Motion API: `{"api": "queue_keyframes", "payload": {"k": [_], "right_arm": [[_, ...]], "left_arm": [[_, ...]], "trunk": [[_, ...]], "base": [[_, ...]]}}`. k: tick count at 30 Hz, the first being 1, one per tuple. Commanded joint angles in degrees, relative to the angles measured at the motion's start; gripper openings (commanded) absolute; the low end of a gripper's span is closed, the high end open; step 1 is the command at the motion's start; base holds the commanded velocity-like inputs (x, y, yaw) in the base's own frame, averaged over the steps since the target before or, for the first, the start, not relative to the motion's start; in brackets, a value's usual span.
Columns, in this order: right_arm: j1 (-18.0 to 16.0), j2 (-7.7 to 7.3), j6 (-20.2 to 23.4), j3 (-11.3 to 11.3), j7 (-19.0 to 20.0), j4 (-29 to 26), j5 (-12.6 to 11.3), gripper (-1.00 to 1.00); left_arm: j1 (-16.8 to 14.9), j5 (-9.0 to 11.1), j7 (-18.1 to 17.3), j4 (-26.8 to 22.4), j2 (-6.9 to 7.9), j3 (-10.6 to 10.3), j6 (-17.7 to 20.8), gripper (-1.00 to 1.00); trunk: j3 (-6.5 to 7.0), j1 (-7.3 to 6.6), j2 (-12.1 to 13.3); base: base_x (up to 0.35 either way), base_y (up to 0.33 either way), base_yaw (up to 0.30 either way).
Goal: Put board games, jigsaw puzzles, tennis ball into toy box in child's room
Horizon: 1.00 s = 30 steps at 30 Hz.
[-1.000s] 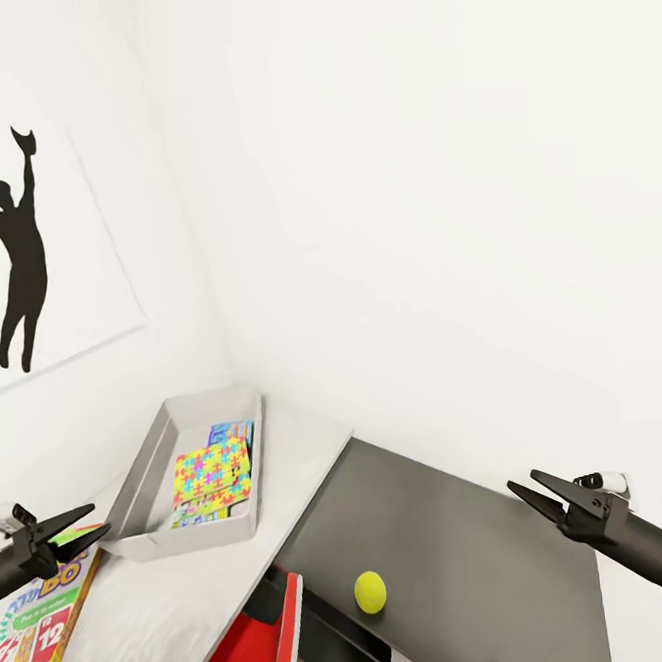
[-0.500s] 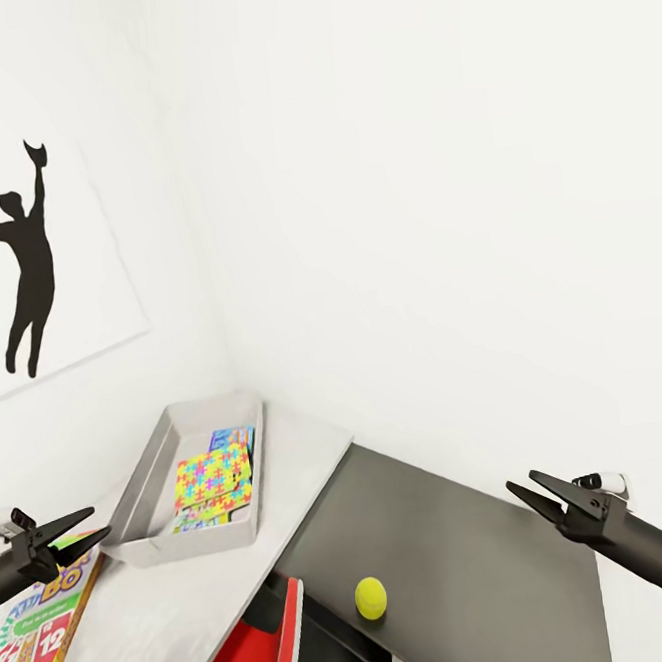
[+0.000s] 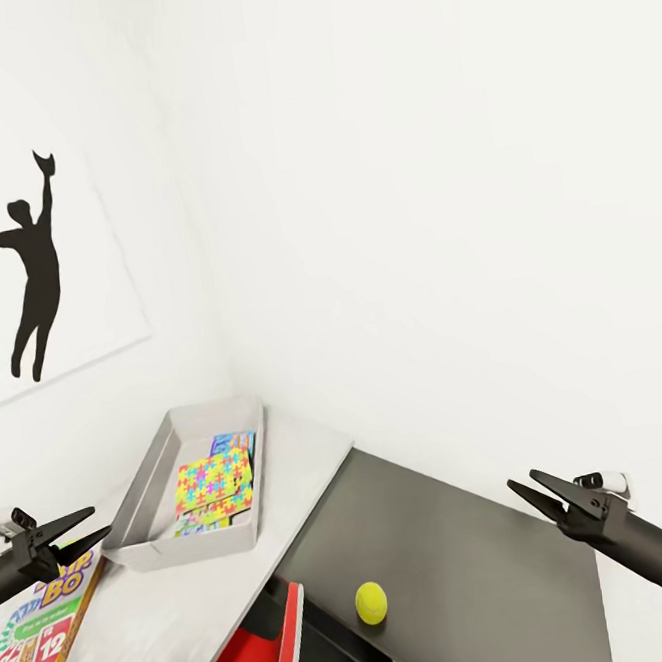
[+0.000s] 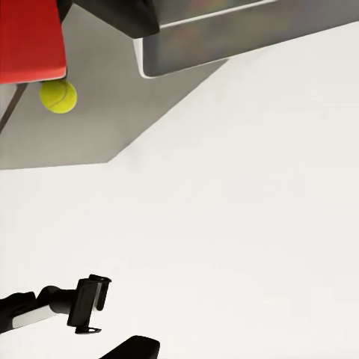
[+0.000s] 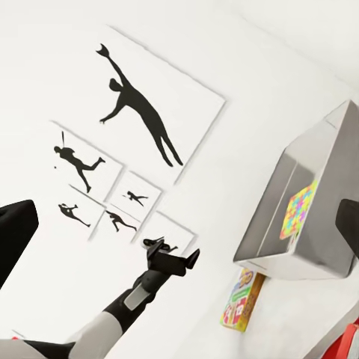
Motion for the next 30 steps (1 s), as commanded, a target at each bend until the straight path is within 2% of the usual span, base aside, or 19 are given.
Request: {"api": "queue_keyframes", "payload": {"k": [1,17,30], "right_arm": [[-0.1,0.01,0.2,0.0,0.2,0.0,0.1,1.00],[0.0,0.23,-0.8,-0.1,0.2,0.0,0.2,1.00],[0.0,0.32,-0.8,0.0,0.2,0.0,0.1,1.00]], "left_arm": [[0.0,0.0,-0.2,0.0,0.00,0.0,0.6,1.00],[0.0,0.0,-0.2,-0.1,0.00,0.0,0.6,1.00],[0.0,0.0,-0.2,-0.2,-0.01,0.0,0.6,1.00]], "trunk": [[-0.11,0.04,-0.1],[-0.05,0.04,-0.1],[-0.04,0.04,-0.1]], "base": [[0.000,0.000,0.000],[-0.024,0.000,0.000],[-0.201,-0.074,0.000]]}}
